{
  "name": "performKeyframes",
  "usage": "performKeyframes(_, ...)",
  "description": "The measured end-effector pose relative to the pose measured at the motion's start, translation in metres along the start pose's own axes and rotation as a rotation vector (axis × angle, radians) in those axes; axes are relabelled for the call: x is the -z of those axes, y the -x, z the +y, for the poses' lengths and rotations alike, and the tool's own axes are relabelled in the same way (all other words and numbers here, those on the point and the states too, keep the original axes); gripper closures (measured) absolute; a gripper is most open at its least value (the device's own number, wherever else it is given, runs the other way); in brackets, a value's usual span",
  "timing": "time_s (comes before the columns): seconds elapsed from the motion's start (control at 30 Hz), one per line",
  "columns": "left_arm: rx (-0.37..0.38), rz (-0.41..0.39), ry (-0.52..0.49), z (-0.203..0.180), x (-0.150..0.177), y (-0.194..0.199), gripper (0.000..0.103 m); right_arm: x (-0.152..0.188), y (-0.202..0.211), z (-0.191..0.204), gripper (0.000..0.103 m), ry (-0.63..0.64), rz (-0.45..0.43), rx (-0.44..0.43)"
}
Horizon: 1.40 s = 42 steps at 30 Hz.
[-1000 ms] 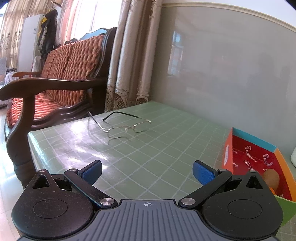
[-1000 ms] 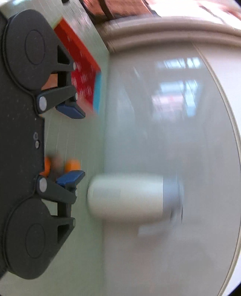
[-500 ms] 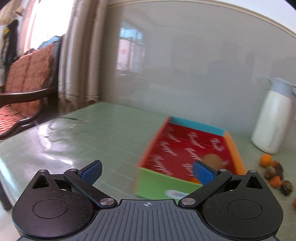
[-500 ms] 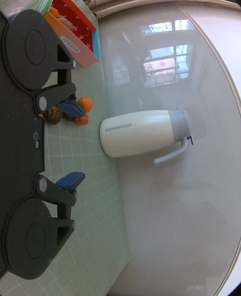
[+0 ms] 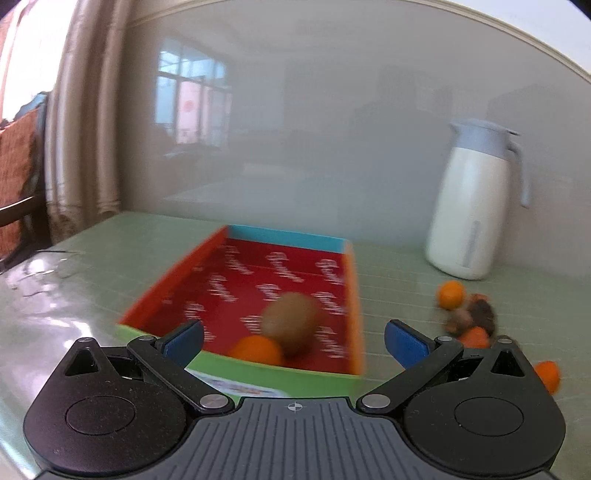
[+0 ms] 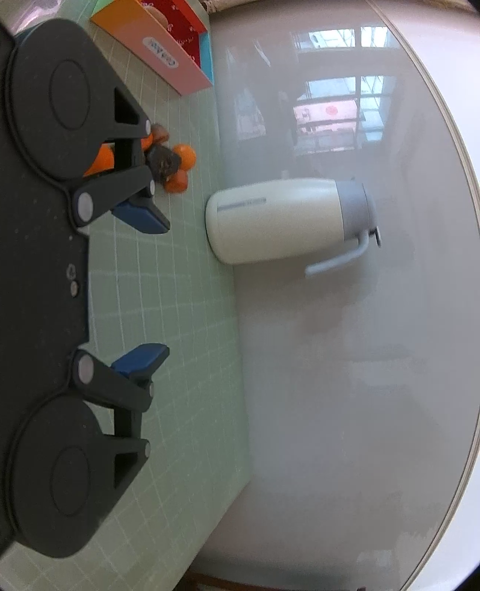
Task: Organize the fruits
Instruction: 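Reach the left gripper to the second large orange and close on it, then carry the orange with the left gripper into the red box and open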
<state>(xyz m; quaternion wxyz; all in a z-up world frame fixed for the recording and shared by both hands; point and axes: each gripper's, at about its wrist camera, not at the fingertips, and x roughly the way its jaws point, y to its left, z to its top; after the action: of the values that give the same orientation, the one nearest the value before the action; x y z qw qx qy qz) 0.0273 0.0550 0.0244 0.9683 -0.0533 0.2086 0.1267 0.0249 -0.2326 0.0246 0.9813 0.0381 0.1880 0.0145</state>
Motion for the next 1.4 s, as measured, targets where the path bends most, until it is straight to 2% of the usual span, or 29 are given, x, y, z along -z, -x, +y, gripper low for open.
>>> performKeyframes(0.37, 0.186, 0.017, -0.178, -0.102, 0.015, 0.002, 0.000, 0.000, 0.010, -0.047, 0.037, -0.046, -0.011, 0.092)
performKeyframes(0.57, 0.259, 0.050, -0.214, -0.141, 0.023, 0.000, 0.001, 0.003, 0.013, -0.073, 0.037, -0.072, -0.001, 0.155)
performKeyframes(0.7, 0.319, 0.073, -0.236, -0.165, 0.027, -0.003, 0.001, 0.005, 0.013, -0.081, 0.037, -0.089, 0.000, 0.166)
performKeyframes(0.77, 0.338, 0.087, -0.249, -0.174, 0.030, -0.001, 0.010, 0.005, 0.013, -0.081, 0.037, -0.084, -0.001, 0.167)
performKeyframes(0.8, 0.352, 0.102, -0.255, -0.178, 0.031, -0.002, 0.025, 0.006, 0.013, -0.080, 0.037, -0.081, -0.001, 0.167)
performKeyframes(0.83, 0.362, 0.118, -0.258, -0.181, 0.032, -0.003, 0.031, 0.006, 0.013, -0.080, 0.034, -0.077, 0.000, 0.169)
performKeyframes(0.97, 0.350, 0.142, -0.259, -0.192, 0.035, -0.006, 0.031, 0.007, 0.008, -0.085, 0.032, -0.093, 0.008, 0.184)
performKeyframes(1.07, 0.349, 0.161, -0.263, -0.199, 0.036, -0.010, 0.037, 0.008, 0.009, -0.091, 0.032, -0.098, 0.016, 0.194)
performKeyframes(1.13, 0.358, 0.180, -0.267, -0.203, 0.037, -0.015, 0.056, 0.010, 0.009, -0.092, 0.032, -0.095, 0.020, 0.202)
performKeyframes(1.2, 0.349, 0.193, -0.272, -0.207, 0.039, -0.018, 0.064, 0.010, 0.009, -0.094, 0.032, -0.098, 0.022, 0.206)
performKeyframes(1.4, 0.340, 0.180, -0.253, -0.207, 0.038, -0.018, 0.064, 0.011, 0.007, -0.097, 0.032, -0.099, 0.032, 0.206)
